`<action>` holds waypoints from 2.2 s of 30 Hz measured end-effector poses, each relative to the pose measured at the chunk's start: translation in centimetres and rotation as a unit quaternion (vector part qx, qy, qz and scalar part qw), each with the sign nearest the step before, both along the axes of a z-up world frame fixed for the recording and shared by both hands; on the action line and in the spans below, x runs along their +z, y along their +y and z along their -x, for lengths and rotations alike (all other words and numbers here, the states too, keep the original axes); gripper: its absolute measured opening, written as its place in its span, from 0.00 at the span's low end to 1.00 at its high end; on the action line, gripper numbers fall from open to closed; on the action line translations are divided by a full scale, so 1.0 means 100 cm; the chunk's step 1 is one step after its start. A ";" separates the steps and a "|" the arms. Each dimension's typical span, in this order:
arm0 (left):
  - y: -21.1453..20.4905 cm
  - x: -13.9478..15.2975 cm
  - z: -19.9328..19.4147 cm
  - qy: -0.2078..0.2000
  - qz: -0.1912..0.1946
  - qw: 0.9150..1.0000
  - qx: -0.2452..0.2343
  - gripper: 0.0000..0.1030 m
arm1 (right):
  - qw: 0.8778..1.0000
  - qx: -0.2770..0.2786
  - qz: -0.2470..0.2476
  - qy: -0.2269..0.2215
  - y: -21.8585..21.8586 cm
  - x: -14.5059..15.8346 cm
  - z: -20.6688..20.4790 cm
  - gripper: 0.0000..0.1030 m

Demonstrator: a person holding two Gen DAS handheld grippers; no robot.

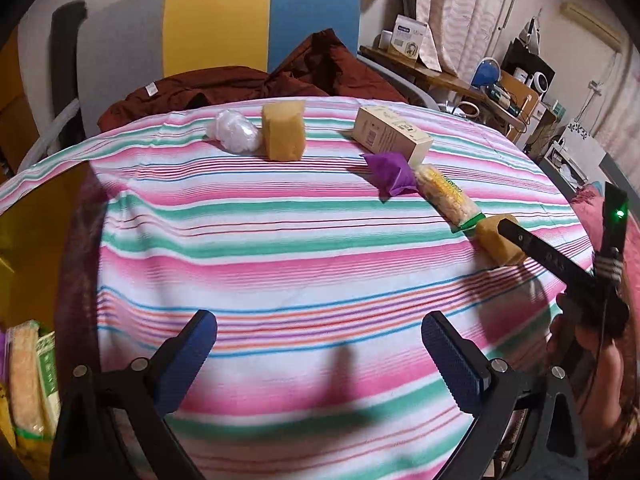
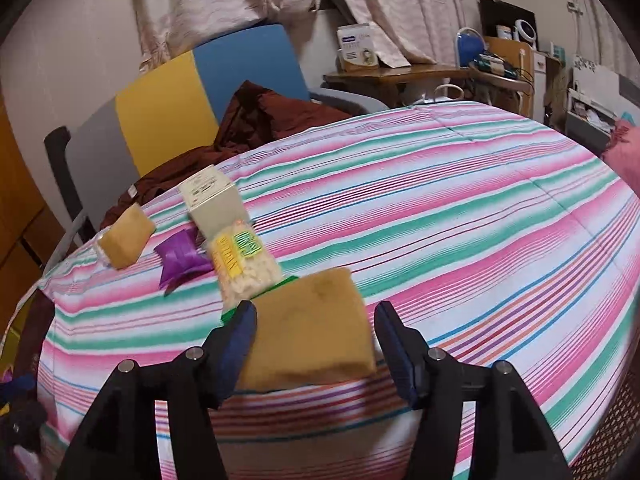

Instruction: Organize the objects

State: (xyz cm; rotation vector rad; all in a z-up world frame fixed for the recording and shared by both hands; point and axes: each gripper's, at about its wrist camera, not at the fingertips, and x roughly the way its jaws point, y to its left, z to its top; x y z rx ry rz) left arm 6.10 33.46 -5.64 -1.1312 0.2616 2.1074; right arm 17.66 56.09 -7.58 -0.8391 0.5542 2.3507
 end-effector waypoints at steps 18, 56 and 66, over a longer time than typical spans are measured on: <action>0.139 -0.012 0.063 -0.030 -0.026 0.999 -0.001 1.00 | 0.999 0.009 -0.021 0.025 0.003 -0.015 0.004 0.56; 0.048 -0.024 0.042 0.093 -0.058 0.994 0.017 0.47 | 0.988 0.036 -0.144 0.037 -0.038 0.005 0.006 0.53; 0.009 -0.018 0.017 0.096 -0.067 0.993 0.009 0.47 | 0.989 0.039 -0.144 0.016 -0.039 0.002 0.015 0.53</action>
